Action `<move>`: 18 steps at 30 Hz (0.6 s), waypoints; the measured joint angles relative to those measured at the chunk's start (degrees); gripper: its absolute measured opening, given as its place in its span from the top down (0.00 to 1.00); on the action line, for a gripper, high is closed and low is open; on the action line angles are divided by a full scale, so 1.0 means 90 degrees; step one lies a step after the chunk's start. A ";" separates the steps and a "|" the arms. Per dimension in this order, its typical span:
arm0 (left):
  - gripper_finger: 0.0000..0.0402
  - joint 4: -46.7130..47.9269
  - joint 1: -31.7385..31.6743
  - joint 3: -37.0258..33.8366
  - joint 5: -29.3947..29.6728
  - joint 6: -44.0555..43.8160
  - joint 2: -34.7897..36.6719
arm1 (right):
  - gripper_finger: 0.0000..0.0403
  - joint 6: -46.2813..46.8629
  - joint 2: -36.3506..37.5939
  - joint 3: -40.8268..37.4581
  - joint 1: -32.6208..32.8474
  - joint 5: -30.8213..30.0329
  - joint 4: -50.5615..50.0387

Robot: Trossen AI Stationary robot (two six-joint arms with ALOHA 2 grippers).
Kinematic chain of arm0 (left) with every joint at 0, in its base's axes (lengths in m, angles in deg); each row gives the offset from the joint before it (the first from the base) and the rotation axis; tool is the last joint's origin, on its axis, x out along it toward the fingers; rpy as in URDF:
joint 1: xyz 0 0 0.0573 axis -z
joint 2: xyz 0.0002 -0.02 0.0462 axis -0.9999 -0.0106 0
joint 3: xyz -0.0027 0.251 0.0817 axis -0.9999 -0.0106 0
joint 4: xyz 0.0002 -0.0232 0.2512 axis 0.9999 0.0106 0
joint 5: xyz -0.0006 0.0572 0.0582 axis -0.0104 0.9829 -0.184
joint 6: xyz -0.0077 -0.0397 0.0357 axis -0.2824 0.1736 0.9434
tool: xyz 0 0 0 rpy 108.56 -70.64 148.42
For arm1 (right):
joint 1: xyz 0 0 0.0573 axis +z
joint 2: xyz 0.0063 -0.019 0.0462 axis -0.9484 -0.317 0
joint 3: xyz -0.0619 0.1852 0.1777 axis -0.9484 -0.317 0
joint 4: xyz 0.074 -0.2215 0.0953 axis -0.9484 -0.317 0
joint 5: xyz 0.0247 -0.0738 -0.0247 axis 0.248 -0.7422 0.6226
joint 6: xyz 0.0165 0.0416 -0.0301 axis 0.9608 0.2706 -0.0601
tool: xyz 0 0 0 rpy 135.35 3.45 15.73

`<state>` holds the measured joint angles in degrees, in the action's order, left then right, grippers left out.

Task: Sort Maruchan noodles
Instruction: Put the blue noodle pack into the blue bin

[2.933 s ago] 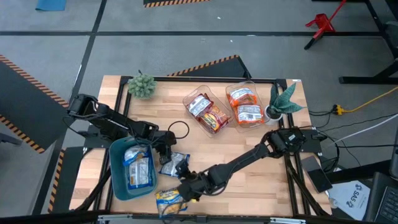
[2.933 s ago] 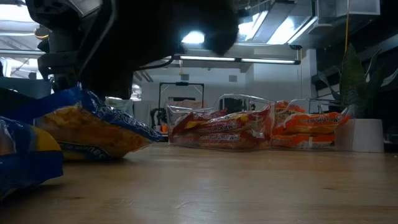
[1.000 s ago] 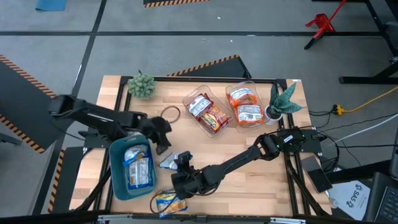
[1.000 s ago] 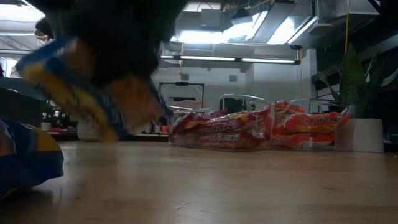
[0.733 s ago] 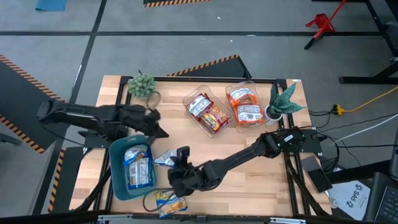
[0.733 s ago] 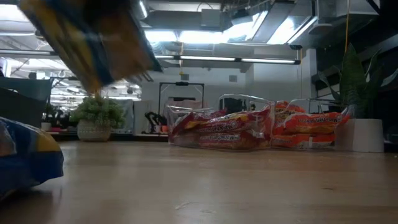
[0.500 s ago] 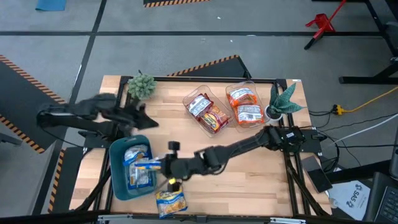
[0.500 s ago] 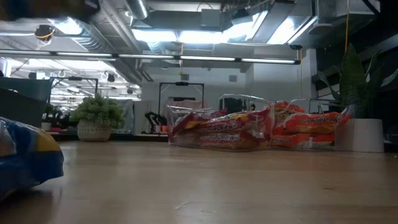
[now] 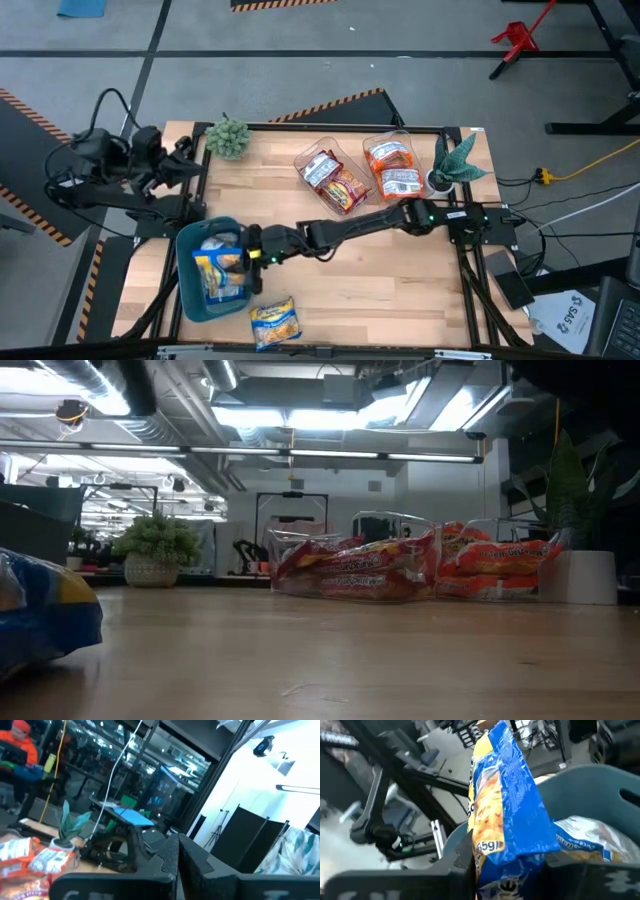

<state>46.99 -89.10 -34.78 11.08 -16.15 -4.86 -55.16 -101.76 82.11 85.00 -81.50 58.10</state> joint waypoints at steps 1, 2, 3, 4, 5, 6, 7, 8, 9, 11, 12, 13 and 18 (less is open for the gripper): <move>1.00 -0.0011 0.0000 0.0009 0.0022 0.0022 0.0017 | 0.78 0.0128 -0.0091 0.0000 -0.0026 0.0053 0.0133; 1.00 -0.0037 0.0000 0.0017 0.0025 0.0032 0.0016 | 0.78 0.0195 -0.0164 0.0000 -0.0032 0.0108 0.0219; 1.00 -0.0003 0.0000 0.0017 0.0032 0.0034 0.0014 | 0.78 0.0263 -0.0233 0.0000 -0.0029 0.0146 0.0219; 1.00 0.0039 0.0000 0.0013 0.0031 0.0040 0.0010 | 0.78 0.0301 -0.0296 0.0000 -0.0021 0.0168 0.0239; 1.00 0.0042 0.0000 0.0012 0.0030 0.0045 0.0004 | 0.78 0.0315 -0.0353 0.0000 -0.0015 0.0166 0.0199; 1.00 0.0043 0.0000 0.0012 0.0030 0.0047 0.0004 | 0.78 0.0360 -0.0397 0.0000 -0.0012 0.0170 0.0192; 1.00 0.0044 0.0000 0.0012 0.0030 0.0047 0.0008 | 0.78 0.0437 -0.0446 0.0000 -0.0008 0.0189 0.0176; 1.00 0.0050 0.0000 0.0012 0.0032 0.0047 0.0008 | 0.78 0.0509 -0.0500 0.0000 -0.0003 0.0235 0.0208; 1.00 0.0085 0.0000 0.0012 0.0032 0.0049 0.0008 | 0.78 0.0603 -0.0549 0.0000 -0.0003 0.0274 0.0221; 1.00 0.0166 0.0000 0.0012 0.0031 0.0051 0.0008 | 0.78 0.0698 -0.0653 0.0000 -0.0007 0.0338 0.0227; 1.00 0.0165 0.0000 0.0012 0.0031 0.0052 0.0008 | 0.78 0.0776 -0.0706 0.0000 -0.0008 0.0336 0.0248; 1.00 0.0165 0.0000 0.0012 0.0032 0.0053 0.0008 | 0.78 0.0818 -0.0755 0.0000 -0.0012 0.0336 0.0248; 1.00 0.0168 0.0000 0.0012 0.0032 0.0061 0.0008 | 0.78 0.1065 -0.0898 -0.0002 -0.0017 0.0336 0.0220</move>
<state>48.50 -89.10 -34.67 11.36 -15.60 -4.79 -45.58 -109.84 82.09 84.84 -78.47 60.08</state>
